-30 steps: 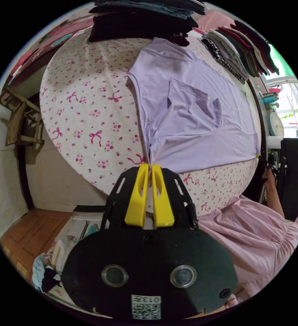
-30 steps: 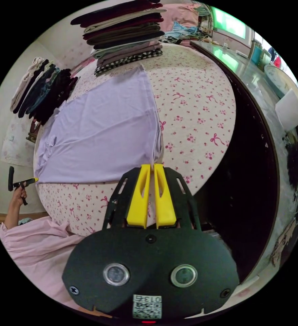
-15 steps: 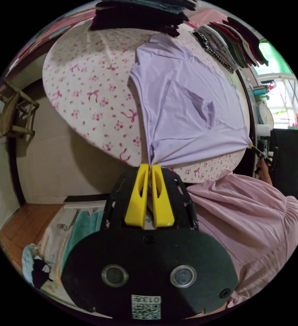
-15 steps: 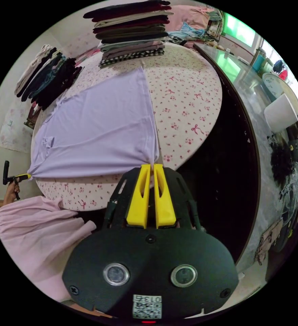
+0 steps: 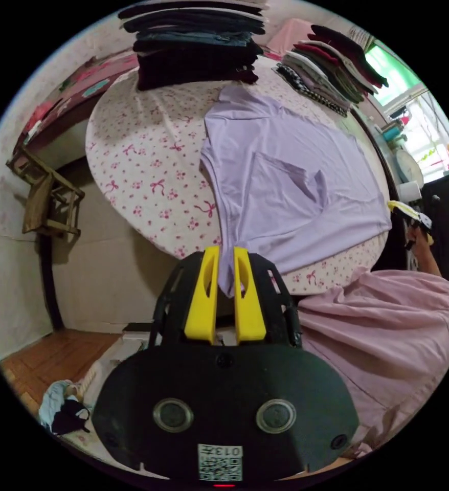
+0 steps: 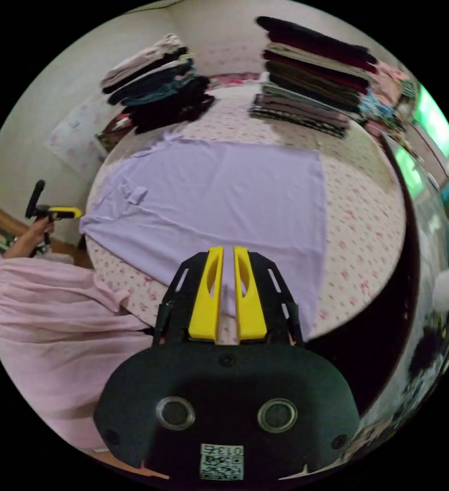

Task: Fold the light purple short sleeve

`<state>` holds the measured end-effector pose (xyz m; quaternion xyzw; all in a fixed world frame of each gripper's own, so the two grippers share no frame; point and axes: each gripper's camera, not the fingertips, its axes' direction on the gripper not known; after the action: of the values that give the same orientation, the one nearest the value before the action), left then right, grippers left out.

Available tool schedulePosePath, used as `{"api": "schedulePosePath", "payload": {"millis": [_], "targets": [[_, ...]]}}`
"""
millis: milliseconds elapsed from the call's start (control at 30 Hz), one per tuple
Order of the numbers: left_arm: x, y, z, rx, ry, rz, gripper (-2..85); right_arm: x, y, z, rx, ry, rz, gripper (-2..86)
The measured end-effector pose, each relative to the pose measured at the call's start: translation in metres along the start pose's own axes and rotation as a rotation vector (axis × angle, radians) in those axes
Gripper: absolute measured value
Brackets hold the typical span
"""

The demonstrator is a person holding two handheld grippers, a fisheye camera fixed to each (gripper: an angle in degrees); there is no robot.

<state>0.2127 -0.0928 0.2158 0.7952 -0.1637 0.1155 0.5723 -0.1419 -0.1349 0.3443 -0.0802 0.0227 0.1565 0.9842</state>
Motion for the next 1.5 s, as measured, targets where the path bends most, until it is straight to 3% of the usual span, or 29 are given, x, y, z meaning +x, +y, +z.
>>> {"api": "schedulePosePath", "payload": {"millis": [133, 267, 433, 633, 733, 833, 1000, 1233, 1300, 1367, 1500], "targets": [[-0.014, -0.026, 0.015, 0.053, 0.068, -0.055, 7.9, -0.08, -0.061, 0.063, -0.062, -0.123, -0.231, 2.6], [-0.013, -0.08, 0.028, 0.085, -0.011, -0.015, 8.6, -0.135, -0.109, 0.106, -0.102, -0.157, -0.382, 2.4], [-0.007, -0.141, 0.063, -0.001, -0.026, 0.095, 5.9, -0.185, -0.164, 0.157, -0.171, -0.237, -0.516, 1.8], [-0.001, -0.17, 0.066, -0.04, -0.158, 0.318, 2.1, -0.204, -0.192, 0.205, -0.225, -0.263, -0.538, 2.0], [-0.004, -0.177, 0.069, -0.069, -0.119, 0.363, 3.2, -0.204, -0.207, 0.223, -0.231, -0.274, -0.521, 2.8], [-0.012, -0.161, 0.067, -0.084, -0.152, 0.314, 4.8, -0.202, -0.221, 0.222, -0.179, -0.283, -0.51, 3.7], [-0.017, -0.096, 0.04, 0.053, 0.031, 0.206, 6.3, -0.198, -0.249, 0.228, -0.088, -0.318, -0.474, 6.1], [0.051, -0.033, 0.067, -0.02, 0.055, 0.317, 6.3, -0.232, -0.278, 0.284, -0.149, -0.285, -0.611, 5.5], [0.053, -0.031, 0.084, -0.068, 0.034, 0.314, 4.9, -0.237, -0.283, 0.304, -0.177, -0.194, -0.637, 3.1], [0.05, -0.022, 0.092, -0.068, -0.017, 0.322, 3.0, -0.228, -0.288, 0.309, -0.17, -0.164, -0.61, 2.3], [0.025, -0.013, 0.095, -0.088, 0.087, 0.254, 3.6, -0.178, -0.297, 0.298, -0.108, -0.171, -0.46, 2.4]]}}
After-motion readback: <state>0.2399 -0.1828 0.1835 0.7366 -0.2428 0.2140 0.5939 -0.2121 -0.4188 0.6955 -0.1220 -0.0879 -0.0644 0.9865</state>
